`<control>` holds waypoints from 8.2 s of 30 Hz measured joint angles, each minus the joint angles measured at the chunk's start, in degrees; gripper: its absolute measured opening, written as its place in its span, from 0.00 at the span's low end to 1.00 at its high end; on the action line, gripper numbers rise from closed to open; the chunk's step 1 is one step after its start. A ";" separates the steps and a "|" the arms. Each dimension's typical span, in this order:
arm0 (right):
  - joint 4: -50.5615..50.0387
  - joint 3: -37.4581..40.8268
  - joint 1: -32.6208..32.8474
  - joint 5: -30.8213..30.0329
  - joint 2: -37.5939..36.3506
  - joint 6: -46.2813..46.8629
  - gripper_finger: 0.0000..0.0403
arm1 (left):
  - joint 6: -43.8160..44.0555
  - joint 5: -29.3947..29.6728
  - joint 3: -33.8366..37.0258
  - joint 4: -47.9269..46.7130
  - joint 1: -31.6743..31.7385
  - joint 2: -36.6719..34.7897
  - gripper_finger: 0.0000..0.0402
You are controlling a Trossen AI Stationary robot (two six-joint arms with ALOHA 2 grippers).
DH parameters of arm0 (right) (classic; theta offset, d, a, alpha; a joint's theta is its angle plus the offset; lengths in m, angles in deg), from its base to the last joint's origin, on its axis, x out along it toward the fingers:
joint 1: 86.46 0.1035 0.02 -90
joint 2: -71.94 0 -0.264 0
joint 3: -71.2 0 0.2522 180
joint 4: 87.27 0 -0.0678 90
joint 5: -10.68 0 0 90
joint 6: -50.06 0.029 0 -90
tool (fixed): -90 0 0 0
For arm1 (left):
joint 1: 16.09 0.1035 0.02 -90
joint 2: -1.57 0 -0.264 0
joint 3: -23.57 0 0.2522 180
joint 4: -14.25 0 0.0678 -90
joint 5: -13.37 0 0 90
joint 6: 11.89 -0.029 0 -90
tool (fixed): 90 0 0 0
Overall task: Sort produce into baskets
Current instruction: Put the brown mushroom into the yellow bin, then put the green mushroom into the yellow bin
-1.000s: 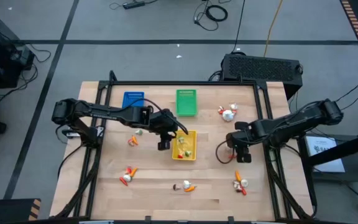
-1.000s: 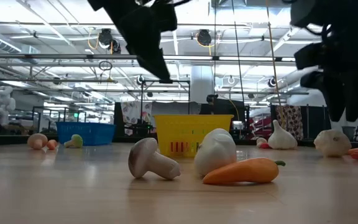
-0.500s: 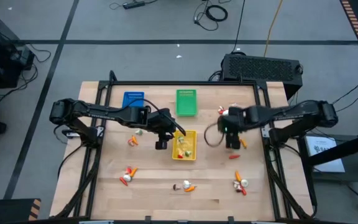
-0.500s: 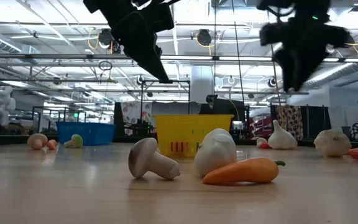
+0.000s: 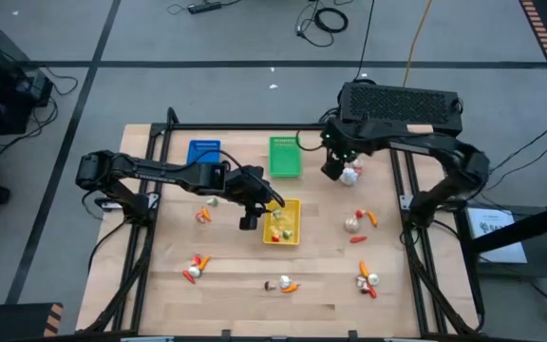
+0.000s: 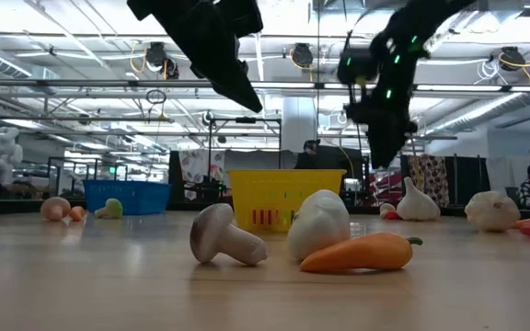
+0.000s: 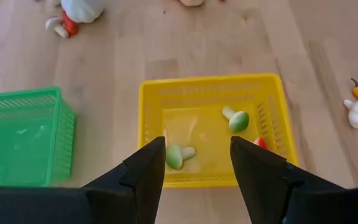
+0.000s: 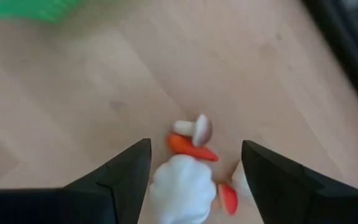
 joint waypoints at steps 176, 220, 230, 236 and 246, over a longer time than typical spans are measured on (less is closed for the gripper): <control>26.38 1.70 23.45 26.74 -4.61 4.86 0.13 | -19.42 29.32 13.30 50.69 -11.16 8.52 0.03; 14.04 1.70 41.10 23.25 -4.58 7.59 0.49 | 2.41 21.59 3.16 8.76 -11.37 3.35 0.46; 19.77 1.68 48.38 15.31 -3.96 4.43 0.49 | 16.99 22.53 3.71 -26.17 -7.05 -8.61 0.46; 25.60 4.18 50.32 11.62 -3.95 1.64 0.49 | 24.11 16.97 5.78 -35.95 0.29 -13.64 0.46; 38.45 13.48 52.34 4.36 -4.84 3.92 0.49 | 20.06 4.47 15.59 -30.42 8.10 -14.05 0.46</control>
